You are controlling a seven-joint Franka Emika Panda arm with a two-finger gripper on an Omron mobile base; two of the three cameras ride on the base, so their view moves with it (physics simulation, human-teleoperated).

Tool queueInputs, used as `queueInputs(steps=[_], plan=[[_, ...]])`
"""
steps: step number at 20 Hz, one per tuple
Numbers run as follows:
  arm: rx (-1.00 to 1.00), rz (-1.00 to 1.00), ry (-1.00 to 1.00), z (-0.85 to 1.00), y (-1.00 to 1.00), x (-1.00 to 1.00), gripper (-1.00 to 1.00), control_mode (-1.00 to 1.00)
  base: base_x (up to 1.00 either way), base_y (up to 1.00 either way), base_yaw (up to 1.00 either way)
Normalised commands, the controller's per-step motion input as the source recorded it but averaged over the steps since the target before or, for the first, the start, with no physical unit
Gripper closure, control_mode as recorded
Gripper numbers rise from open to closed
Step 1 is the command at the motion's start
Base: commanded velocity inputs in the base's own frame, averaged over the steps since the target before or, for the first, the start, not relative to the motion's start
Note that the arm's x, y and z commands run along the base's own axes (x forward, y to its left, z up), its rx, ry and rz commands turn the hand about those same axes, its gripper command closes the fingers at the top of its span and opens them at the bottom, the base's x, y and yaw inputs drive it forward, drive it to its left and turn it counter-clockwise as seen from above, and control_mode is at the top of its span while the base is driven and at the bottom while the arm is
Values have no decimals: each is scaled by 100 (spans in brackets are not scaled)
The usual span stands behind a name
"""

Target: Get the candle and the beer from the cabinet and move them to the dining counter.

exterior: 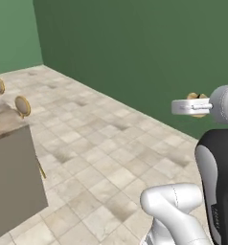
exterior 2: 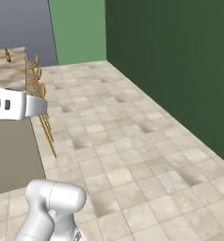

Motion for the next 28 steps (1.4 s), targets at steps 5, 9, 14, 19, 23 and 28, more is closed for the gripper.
queueInputs(steps=[5,9,14,19,23,28], plan=[[0,0,0,0,0,0,100,100,86,-100,37],[0,0,0,0,0,0,100,100,86,-100,38],[0,0,0,0,0,0,100,100,95,-87,43],[0,0,0,0,0,0,100,100,100,-64,53],[0,0,0,0,0,0,100,100,100,-49,59],[0,0,0,0,0,0,100,100,100,-32,69]])
